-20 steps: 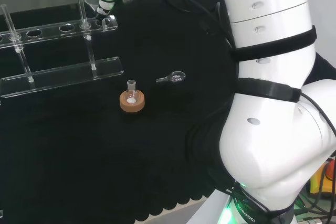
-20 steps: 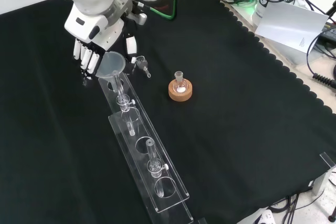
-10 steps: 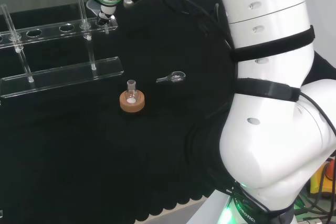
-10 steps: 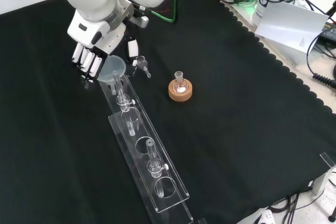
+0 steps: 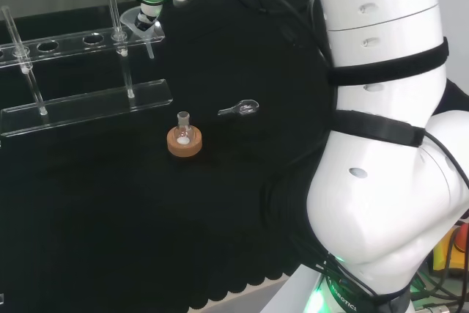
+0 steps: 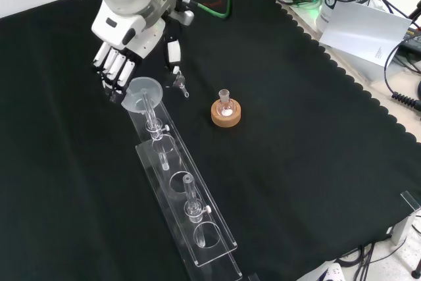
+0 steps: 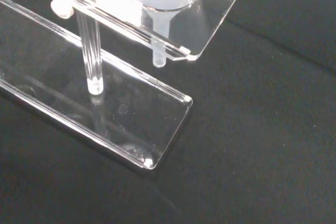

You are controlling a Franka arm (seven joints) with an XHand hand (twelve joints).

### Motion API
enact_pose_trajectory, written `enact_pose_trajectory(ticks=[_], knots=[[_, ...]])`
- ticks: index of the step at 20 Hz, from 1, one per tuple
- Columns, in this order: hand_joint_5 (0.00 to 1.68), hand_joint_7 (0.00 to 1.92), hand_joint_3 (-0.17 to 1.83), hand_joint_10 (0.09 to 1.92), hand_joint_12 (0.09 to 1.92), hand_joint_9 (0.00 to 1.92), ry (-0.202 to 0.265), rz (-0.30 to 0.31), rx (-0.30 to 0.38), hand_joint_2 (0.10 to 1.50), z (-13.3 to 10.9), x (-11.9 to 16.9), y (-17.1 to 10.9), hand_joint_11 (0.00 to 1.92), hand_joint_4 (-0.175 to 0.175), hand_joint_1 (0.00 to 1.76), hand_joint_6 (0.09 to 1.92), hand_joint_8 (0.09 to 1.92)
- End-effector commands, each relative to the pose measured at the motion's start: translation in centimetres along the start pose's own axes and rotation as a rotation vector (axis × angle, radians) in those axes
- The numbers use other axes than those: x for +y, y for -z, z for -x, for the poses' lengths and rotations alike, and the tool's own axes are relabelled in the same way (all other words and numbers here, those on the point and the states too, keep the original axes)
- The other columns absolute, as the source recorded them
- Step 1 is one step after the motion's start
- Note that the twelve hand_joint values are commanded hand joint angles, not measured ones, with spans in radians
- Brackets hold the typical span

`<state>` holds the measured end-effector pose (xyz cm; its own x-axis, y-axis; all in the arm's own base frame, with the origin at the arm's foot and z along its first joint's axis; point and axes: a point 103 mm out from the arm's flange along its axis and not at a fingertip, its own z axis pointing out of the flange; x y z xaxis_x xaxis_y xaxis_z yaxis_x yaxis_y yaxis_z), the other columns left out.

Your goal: Put the funnel back on the funnel stand.

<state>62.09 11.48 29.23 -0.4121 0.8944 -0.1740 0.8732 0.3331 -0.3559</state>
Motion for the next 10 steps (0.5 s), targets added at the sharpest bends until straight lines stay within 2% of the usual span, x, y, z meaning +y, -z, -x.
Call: enact_pose_trajectory(ticks=[1, 10], knots=[[0.32, 0.09, 0.43, 0.66, 1.38, 0.32, -0.018, 0.013, -0.01, 0.7, -1.0, -2.9, 1.3, 0.12, -0.055, 0.74, 0.09, 0.68], [0.31, 0.13, 0.43, 0.68, 1.39, 0.31, -0.066, 0.074, 0.026, 0.71, -2.1, -10.5, 3.8, 0.15, -0.055, 0.72, 0.09, 0.69]])
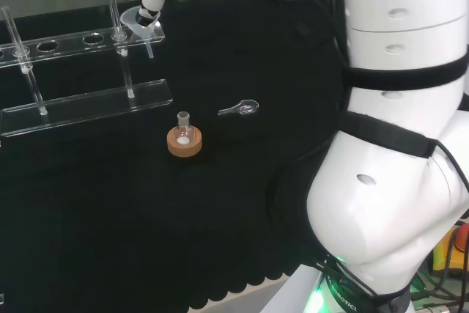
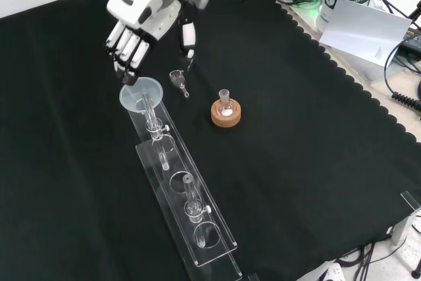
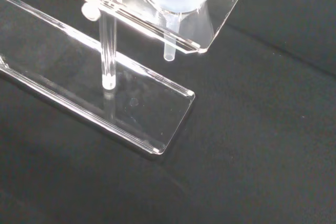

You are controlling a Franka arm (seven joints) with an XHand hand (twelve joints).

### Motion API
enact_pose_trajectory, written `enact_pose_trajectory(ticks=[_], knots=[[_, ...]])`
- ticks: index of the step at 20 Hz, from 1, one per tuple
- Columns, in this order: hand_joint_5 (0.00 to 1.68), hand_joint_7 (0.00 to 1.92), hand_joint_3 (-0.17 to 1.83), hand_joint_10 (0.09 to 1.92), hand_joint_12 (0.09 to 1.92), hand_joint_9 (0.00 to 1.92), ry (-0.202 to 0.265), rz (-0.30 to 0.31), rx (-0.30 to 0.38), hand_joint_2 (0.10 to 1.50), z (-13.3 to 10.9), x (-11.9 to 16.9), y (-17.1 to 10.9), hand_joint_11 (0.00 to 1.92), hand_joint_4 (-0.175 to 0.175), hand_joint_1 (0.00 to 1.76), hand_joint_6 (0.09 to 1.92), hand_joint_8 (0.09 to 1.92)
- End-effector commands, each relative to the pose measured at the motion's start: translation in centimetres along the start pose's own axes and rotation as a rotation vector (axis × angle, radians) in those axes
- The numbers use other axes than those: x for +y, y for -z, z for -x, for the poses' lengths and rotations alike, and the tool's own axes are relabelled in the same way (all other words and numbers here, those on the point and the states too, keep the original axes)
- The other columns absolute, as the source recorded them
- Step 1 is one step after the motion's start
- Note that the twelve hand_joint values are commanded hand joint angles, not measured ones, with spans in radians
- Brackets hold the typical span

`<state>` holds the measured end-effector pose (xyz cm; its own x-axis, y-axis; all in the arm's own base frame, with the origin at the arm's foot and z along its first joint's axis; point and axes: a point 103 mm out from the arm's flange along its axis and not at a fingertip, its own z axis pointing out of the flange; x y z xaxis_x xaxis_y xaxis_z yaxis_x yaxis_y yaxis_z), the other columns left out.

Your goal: Put the funnel back on the funnel stand.

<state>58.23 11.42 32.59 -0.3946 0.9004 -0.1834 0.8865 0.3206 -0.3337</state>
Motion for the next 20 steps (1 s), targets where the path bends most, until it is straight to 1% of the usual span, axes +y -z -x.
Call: enact_pose_trajectory(ticks=[1, 4, 7, 11, 20], knots=[[0.32, 0.14, 0.43, 0.68, 1.39, 0.32, -0.054, 0.066, 0.029, 0.71, -1.2, -6.8, 2.0, 0.16, -0.055, 0.71, 0.09, 0.7], [0.35, 0.2, 0.43, 0.67, 1.37, 0.38, -0.078, 0.102, 0.045, 0.72, -1.6, -9.9, 2.5, 0.21, -0.054, 0.71, 0.09, 0.69], [0.39, 0.27, 0.43, 0.65, 1.36, 0.43, -0.105, 0.114, 0.057, 0.73, -1.9, -12.5, 2.8, 0.26, -0.051, 0.7, 0.09, 0.68], [0.41, 0.3, 0.43, 0.64, 1.35, 0.45, -0.137, 0.134, 0.067, 0.74, -2.4, -15.4, 2.8, 0.28, -0.049, 0.71, 0.09, 0.67], [0.43, 0.32, 0.44, 0.63, 1.35, 0.47, -0.19, 0.151, 0.094, 0.75, -3.1, -20.0, 2.0, 0.33, -0.048, 0.71, 0.09, 0.66]])
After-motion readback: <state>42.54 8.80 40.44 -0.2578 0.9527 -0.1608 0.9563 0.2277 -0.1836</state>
